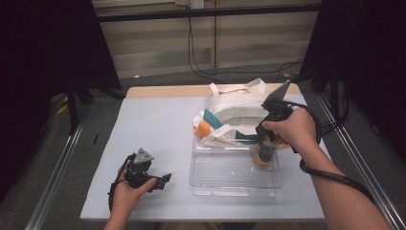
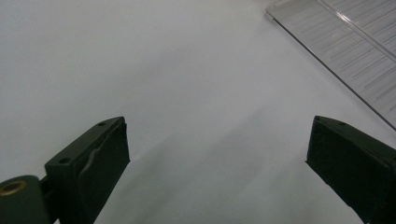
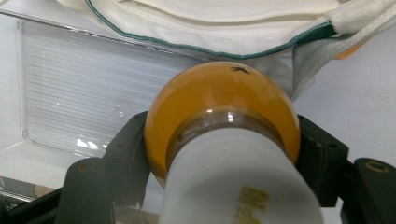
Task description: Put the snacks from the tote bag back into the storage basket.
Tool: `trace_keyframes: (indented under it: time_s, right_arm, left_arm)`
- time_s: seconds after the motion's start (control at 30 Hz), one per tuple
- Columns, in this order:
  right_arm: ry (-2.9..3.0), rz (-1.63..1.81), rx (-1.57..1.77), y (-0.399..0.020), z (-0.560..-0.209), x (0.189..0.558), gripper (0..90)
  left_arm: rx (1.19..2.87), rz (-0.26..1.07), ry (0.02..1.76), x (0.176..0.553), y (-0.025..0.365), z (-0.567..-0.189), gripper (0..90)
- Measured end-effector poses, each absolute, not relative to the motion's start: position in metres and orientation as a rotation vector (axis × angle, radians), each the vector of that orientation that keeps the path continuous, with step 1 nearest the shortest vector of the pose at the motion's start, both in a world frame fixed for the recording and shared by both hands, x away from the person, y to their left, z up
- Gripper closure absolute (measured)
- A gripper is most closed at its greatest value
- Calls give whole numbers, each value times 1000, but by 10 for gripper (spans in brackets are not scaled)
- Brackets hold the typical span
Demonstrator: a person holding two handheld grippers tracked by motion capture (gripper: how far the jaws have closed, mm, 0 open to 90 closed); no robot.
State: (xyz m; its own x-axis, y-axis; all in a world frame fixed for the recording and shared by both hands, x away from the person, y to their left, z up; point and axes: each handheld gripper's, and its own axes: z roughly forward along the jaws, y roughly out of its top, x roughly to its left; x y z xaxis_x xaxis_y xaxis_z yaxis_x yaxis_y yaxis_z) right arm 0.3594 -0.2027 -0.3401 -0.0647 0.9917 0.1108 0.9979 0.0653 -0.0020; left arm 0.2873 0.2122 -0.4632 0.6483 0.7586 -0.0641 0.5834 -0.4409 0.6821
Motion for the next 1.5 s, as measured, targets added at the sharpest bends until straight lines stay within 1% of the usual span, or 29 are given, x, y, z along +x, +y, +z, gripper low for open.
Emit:
trace_keyframes:
  time_s: [1.5]
  right_arm:
    - [-2239,-105,-2089,-202,-348,359,303]
  left_arm:
    - [2178,325,1029,287,211,-463,54]
